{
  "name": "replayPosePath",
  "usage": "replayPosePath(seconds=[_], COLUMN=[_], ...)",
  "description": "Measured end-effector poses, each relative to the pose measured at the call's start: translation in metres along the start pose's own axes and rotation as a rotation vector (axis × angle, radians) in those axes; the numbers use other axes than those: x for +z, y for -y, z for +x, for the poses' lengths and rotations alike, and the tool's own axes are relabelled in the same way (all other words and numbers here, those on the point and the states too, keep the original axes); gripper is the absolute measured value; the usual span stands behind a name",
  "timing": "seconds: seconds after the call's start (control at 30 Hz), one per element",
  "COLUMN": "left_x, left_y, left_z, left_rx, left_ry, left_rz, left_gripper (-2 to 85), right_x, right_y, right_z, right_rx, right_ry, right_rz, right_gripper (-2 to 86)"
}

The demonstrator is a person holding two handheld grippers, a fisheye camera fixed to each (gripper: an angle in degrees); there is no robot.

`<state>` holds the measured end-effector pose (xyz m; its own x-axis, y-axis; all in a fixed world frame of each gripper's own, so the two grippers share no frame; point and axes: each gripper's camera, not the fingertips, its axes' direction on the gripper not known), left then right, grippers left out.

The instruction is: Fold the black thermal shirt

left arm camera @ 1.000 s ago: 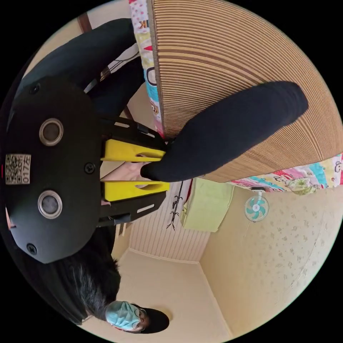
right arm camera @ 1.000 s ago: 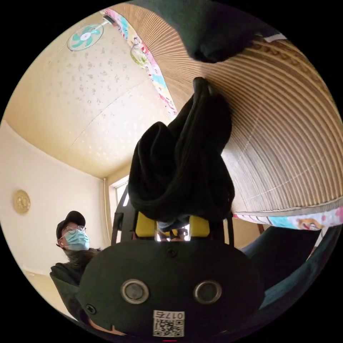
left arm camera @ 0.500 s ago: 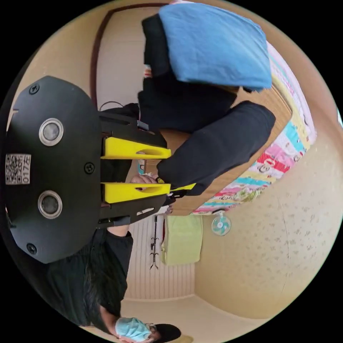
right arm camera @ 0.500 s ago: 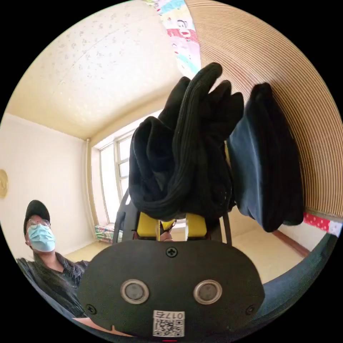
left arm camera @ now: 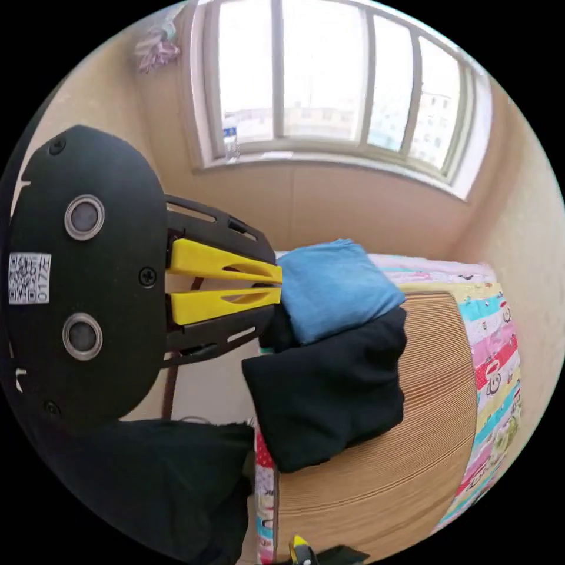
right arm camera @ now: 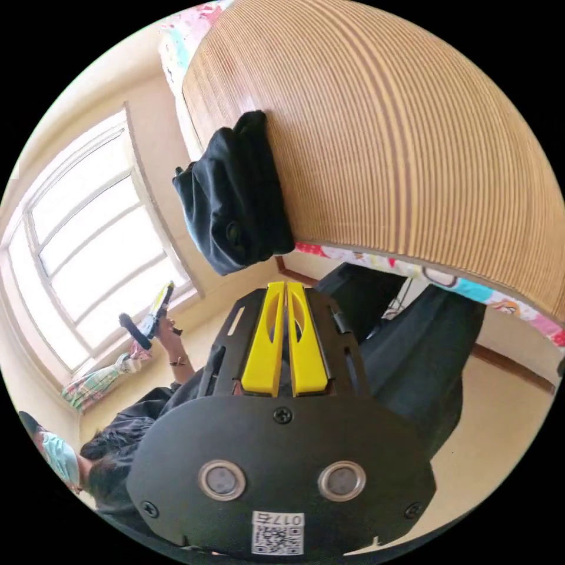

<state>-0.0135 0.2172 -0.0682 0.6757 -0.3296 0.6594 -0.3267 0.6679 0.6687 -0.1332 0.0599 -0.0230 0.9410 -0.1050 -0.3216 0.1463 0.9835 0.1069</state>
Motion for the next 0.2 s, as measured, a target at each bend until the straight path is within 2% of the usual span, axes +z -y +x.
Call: replayPosePath(seconds=[0.07,0.1,0.17,0.2], left_x=[-0.033,-0.053,-0.082,-0.101], left_y=[0.029,0.046,0.067,0.078], left_z=[0.03,0.045,0.058,0.064], left_rx=[0.034,0.041,0.005,-0.019], left_ry=[0.066,-0.008,-0.253,-0.489], left_rz=[0.126,0.179,0.254,0.305], left_gripper=[0.1,-0.1,-0.4,-0.4], right_x=[-0.041,-0.06,-0.084,-0.102], right_y=[-0.028,-0.051,-0.096,-0.134], right_z=[-0.017,-0.033,-0.057,-0.068], right_rx=[-0.124,-0.222,-0.37,-0.449], right_ry=[-0.222,-0.373,-0.568,-0.652], right_rz=[0.14,0.214,0.361,0.526], right_gripper=[0.6,0.6,0.6,0.6])
